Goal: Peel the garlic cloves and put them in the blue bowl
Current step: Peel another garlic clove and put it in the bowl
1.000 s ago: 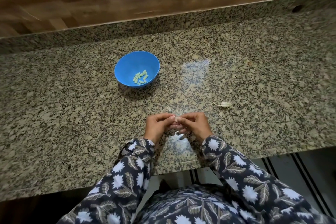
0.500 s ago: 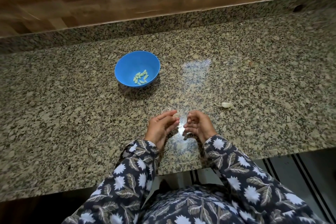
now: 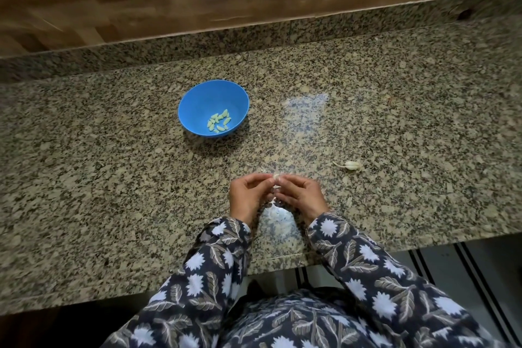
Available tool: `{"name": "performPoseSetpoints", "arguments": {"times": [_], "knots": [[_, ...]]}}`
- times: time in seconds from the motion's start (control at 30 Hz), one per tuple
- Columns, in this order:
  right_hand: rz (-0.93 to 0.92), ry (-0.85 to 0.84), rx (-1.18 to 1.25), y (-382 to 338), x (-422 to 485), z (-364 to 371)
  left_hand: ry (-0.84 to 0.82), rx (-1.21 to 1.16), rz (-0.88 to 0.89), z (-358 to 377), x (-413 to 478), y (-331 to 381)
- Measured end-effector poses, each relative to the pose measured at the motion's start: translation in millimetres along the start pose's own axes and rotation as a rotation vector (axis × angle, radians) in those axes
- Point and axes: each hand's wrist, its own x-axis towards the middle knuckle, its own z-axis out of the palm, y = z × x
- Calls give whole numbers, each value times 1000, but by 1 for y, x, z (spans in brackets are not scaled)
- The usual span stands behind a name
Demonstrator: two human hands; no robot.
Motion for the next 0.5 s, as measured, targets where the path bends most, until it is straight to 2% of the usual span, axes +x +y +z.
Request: {"name": "performPoseSetpoints", "arguments": {"times": [0.13,0.27,0.33,0.4,0.5], "knots": [[-51,44,-60,-1,2,0,-85,126,74,-3,4,1],[-116,53,-319,-3,1,-2,-177,361,211,-12,13,-1],[-92,53,-350,-6,1,-1,-234,454,261,-16,17,2],[1,-3,-241,-11,2,-2,-315,328,197,-20,17,6],[146,-152,-55,-20,-2,-4,-437,-49,-77,-26,15,11]]}}
